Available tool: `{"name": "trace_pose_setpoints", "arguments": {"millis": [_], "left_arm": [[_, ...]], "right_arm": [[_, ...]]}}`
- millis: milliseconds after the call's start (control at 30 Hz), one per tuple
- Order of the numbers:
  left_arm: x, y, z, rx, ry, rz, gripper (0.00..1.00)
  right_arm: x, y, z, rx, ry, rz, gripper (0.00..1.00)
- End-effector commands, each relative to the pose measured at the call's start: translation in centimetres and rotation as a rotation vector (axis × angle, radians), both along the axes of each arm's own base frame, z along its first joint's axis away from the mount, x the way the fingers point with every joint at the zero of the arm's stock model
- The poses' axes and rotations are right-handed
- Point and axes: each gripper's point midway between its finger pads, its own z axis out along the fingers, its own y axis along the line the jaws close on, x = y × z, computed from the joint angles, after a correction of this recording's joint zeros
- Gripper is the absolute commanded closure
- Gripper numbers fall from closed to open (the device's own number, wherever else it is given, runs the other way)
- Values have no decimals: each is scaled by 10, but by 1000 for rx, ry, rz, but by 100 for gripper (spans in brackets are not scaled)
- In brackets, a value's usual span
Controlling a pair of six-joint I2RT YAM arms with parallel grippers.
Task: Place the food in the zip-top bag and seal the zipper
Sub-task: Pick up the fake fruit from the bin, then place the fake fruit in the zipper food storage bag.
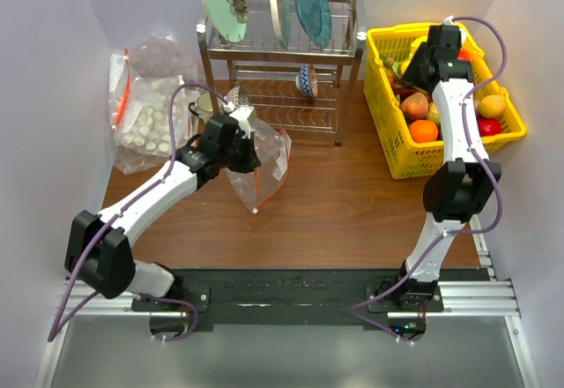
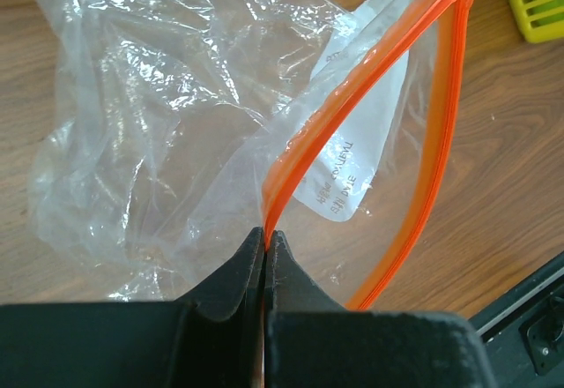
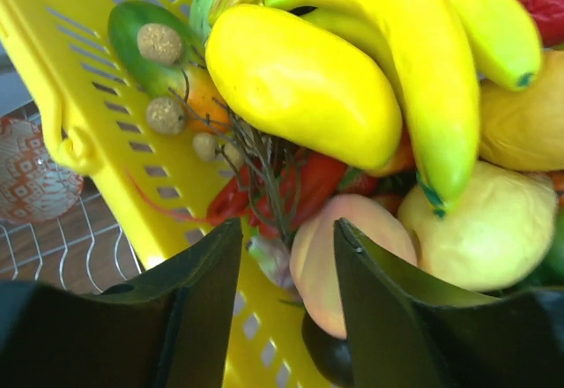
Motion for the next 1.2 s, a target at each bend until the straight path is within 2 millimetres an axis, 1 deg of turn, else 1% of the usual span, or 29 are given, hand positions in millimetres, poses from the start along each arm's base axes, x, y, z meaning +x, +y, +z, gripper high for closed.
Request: {"name": "trace_pose_setpoints", "arguments": {"millis": [0,100,133,200,233,267,300,333,367,400,433,467,533,567,633,667,733,767,833,867,900,933,967,1000,1033,1067,1100,1133,1167], "left_arm": [[5,-4,23,-52,-100,-6,100],[6,-3,27,-53,-112,2,100],[7,-3,29,-52,-114,4,100],[7,-2,29,-44,-114,3,100],[8,-3,27,-41,-106,2,100],[8,-3,27,-36,-102,0,100],[8,-2,23,-25,-91,-2,100],[9,-4,25,-24,-90,-7,100],[9,-4,23,-20,-82,-8,100],[9,-4,21,-12,-74,-12,100],[9,-3,20,-10,-72,-13,100],[9,-4,20,-8,-72,-14,100],[10,-4,17,-3,-63,-18,100],[10,-5,16,-2,-60,-21,100],[10,-7,14,0,-47,-30,100],[9,-7,12,1,-41,-32,100],[9,-9,9,1,-29,-39,100],[9,-9,8,2,-24,-42,100],[9,-11,5,2,-14,-48,100],[9,-11,5,2,-10,-47,100],[9,-11,5,5,-7,-48,100],[10,-11,4,9,-4,-48,100],[10,-10,3,15,1,-48,100],[11,-11,4,18,3,-49,100],[12,-11,3,23,7,-48,100],[12,-10,0,36,22,-48,100],[15,-12,4,35,15,-50,100],[15,-13,4,37,19,-55,100],[14,-12,0,48,36,-62,100]], "right_arm": [[19,8,12,35,-62,34,53],[27,14,4,59,-64,52,60],[28,15,4,63,-65,58,74],[29,17,7,74,-71,68,88],[28,18,10,78,-73,73,99],[26,19,14,79,-77,76,100],[22,20,21,83,-82,82,100],[16,20,35,78,-107,85,100],[11,20,44,76,-120,86,100],[6,21,47,76,-125,88,100],[-5,22,67,72,-165,94,100],[-9,23,68,71,-165,99,100],[-22,25,81,68,-188,112,100],[-33,26,92,63,-206,118,100],[-44,27,99,54,-212,132,100],[-55,28,110,50,-233,137,100],[-65,28,119,42,-251,143,100],[-72,30,127,43,-269,150,100],[-80,36,135,56,-289,176,100],[-82,43,134,76,-290,209,100],[-90,49,147,87,-330,235,100],[-94,57,151,112,-345,271,100],[-98,69,149,147,-346,328,100],[-107,76,159,167,-375,359,100],[-112,84,162,194,-387,390,100],[-121,106,160,265,-396,497,100],[-131,114,167,295,-419,533,100],[-137,124,167,326,-419,576,100],[-140,135,161,356,-417,620,100]]}}
